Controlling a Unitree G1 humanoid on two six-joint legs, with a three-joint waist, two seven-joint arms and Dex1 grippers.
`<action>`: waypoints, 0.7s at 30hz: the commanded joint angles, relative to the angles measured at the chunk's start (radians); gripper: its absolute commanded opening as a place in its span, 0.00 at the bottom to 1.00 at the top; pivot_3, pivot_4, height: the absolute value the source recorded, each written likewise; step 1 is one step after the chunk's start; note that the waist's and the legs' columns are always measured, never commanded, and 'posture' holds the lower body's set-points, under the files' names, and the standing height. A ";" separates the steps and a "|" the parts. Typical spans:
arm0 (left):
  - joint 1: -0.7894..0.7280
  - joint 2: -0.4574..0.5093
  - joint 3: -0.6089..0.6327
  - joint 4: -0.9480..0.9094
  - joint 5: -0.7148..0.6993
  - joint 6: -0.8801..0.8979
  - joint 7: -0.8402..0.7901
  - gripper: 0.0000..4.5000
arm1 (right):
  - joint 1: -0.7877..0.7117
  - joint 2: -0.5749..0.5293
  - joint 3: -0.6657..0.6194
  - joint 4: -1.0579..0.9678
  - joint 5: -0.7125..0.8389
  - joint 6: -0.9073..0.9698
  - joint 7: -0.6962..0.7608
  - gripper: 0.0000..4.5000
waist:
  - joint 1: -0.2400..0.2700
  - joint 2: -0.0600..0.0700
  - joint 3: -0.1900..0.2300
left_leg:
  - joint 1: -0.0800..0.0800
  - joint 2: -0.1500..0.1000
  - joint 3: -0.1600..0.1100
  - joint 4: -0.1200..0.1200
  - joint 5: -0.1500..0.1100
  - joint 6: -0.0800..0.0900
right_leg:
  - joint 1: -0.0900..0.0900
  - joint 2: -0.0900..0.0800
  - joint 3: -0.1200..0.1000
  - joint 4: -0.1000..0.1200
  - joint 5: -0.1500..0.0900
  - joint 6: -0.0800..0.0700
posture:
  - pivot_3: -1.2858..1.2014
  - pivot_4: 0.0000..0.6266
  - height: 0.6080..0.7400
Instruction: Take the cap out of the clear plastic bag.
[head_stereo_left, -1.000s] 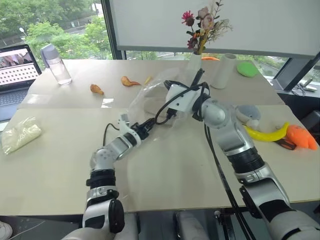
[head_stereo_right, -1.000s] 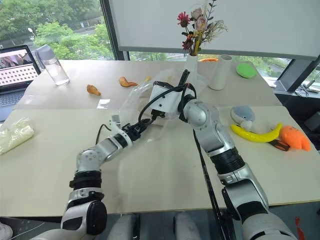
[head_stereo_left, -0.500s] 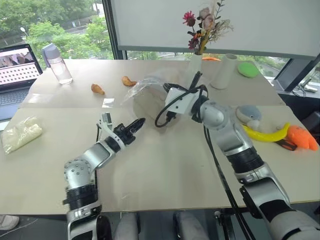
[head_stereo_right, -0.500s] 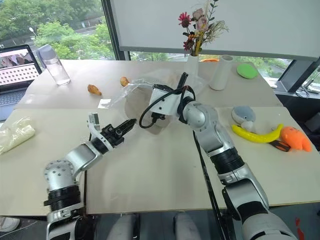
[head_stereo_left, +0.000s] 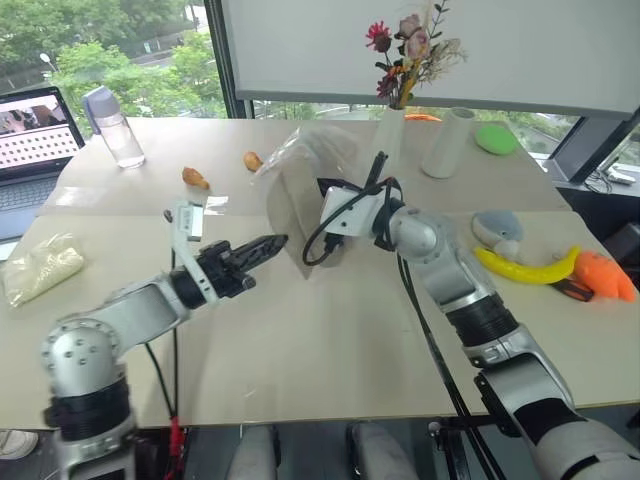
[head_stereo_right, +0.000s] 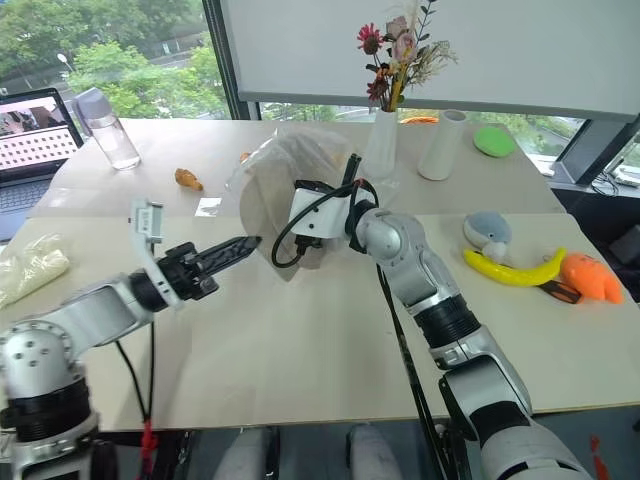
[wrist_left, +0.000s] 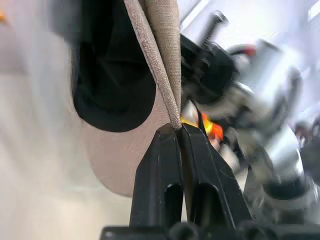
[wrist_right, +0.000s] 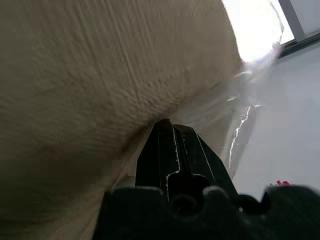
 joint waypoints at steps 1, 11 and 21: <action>-0.001 0.119 0.065 -0.097 -0.105 -0.038 -0.149 0.01 | -0.030 0.000 -0.011 0.001 0.018 -0.036 0.008 0.00 | 0.002 0.000 0.000 | 0.000 0.000 0.000 0.000 0.000 0.000 | 0.000 0.000 0.000 0.000 0.000 0.000 | 0.52 0.24 1.00; -0.090 0.178 0.100 -0.049 -0.320 -0.248 -0.136 0.01 | -0.031 0.003 -0.010 0.018 0.015 -0.057 0.021 0.00 | 0.007 0.000 0.000 | 0.000 0.000 0.001 0.000 0.000 0.000 | 0.000 -0.001 0.000 -0.001 0.000 0.000 | 0.52 0.24 1.00; -0.319 0.075 0.151 -0.018 -0.428 -0.433 -0.121 0.01 | -0.032 -0.010 -0.010 0.021 0.019 -0.058 0.028 0.00 | 0.008 -0.001 0.000 | -0.001 0.000 0.000 0.000 0.000 0.000 | 0.001 0.000 -0.001 -0.002 0.000 0.000 | 0.52 0.24 1.00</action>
